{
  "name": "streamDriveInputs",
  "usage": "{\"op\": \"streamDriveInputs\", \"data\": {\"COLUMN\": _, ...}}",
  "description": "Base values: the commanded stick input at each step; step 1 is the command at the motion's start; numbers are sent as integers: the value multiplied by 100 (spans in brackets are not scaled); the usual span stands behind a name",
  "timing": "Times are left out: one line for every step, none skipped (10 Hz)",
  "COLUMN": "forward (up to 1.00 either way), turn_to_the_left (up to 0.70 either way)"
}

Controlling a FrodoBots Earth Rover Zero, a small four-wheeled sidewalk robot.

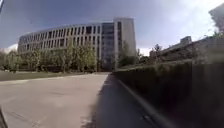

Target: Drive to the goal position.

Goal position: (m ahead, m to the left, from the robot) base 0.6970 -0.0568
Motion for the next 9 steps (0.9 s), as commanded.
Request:
{"op": "streamDriveInputs", "data": {"forward": 70, "turn_to_the_left": 0}}
{"op": "streamDriveInputs", "data": {"forward": 70, "turn_to_the_left": 0}}
{"op": "streamDriveInputs", "data": {"forward": 70, "turn_to_the_left": 0}}
{"op": "streamDriveInputs", "data": {"forward": 70, "turn_to_the_left": 0}}
{"op": "streamDriveInputs", "data": {"forward": 70, "turn_to_the_left": 0}}
{"op": "streamDriveInputs", "data": {"forward": 70, "turn_to_the_left": 0}}
{"op": "streamDriveInputs", "data": {"forward": 70, "turn_to_the_left": 0}}
{"op": "streamDriveInputs", "data": {"forward": 70, "turn_to_the_left": -14}}
{"op": "streamDriveInputs", "data": {"forward": 70, "turn_to_the_left": -35}}
